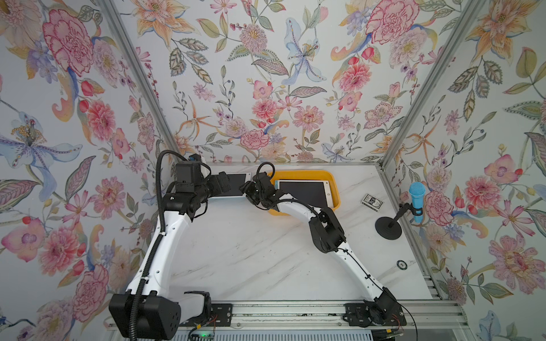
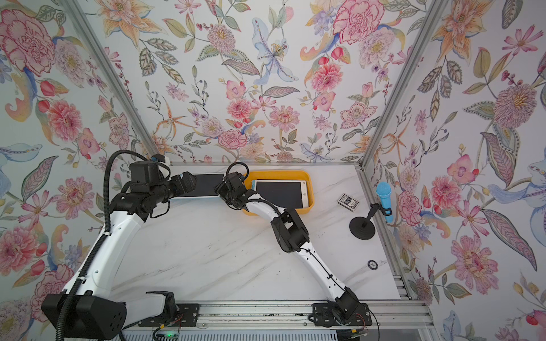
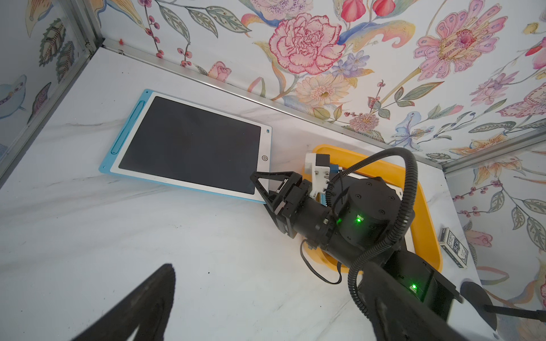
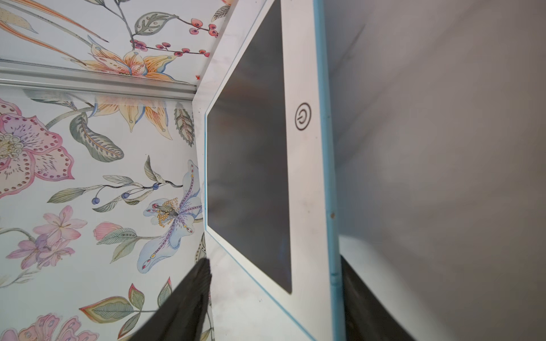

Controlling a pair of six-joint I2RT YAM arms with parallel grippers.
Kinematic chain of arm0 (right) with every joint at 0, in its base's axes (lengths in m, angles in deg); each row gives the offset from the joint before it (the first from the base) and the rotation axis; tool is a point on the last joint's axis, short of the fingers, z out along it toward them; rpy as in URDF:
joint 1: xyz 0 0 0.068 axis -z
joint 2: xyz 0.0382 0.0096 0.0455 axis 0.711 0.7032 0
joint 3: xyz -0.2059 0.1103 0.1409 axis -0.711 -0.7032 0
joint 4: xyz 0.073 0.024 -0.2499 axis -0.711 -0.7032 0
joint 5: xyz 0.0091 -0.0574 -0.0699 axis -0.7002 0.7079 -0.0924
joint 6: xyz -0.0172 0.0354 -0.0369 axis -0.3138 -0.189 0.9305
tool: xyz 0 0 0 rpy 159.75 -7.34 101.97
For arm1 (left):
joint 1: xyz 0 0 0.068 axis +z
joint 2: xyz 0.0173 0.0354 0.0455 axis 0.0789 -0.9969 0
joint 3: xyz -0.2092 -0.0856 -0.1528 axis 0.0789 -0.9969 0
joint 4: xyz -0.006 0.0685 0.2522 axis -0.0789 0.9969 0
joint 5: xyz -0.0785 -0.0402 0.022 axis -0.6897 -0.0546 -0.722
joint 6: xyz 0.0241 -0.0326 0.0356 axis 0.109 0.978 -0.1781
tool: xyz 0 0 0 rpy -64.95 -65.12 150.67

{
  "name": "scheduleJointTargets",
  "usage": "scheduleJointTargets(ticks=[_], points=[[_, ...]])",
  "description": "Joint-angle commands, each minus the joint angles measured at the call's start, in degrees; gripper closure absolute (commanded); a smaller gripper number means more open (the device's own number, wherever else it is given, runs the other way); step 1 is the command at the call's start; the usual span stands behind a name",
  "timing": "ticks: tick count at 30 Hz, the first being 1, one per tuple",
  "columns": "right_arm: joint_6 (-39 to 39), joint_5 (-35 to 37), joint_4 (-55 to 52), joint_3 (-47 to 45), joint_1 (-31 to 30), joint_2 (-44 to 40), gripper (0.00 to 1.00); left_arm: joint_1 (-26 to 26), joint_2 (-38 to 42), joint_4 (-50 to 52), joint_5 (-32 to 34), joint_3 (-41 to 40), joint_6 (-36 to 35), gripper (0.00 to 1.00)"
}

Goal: Take out the writing tablet from the storage box
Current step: Place the writing tablet at the center of the board.

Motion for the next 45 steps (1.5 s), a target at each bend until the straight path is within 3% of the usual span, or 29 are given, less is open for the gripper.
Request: scheduleJointTargets(ticks=[1,8,12,21,33,40,45], points=[[1.6,2.4,-2.8,2.2,0.0,-2.4,0.27,0.8,1.6,-1.0,-0.9,-0.6,0.7,0.0],[5.3,4.0,-6.2,3.3,-0.3,-3.3,0.05,0.8,1.7,-1.7,-1.7,-1.1,1.6,0.0],[7.1,4.6,-7.3,4.0,-0.5,-3.7,0.01,0.8,1.7,-1.9,-2.0,-1.3,2.1,0.0],[8.4,3.7,-7.8,4.8,-1.0,-3.9,0.0,0.8,1.9,-1.9,-1.7,-1.3,2.3,0.0],[14.1,-3.7,-7.8,9.6,-1.7,-7.9,0.0,1.1,1.1,-2.0,-0.5,-1.0,1.4,0.0],[24.7,-1.6,-18.6,8.2,-0.4,-17.1,0.01,1.0,-1.6,0.9,5.3,5.3,-4.4,0.0],[33.7,2.2,-29.4,2.4,2.7,-26.6,0.0,0.8,-4.1,-0.4,5.7,7.3,-4.7,0.0]])
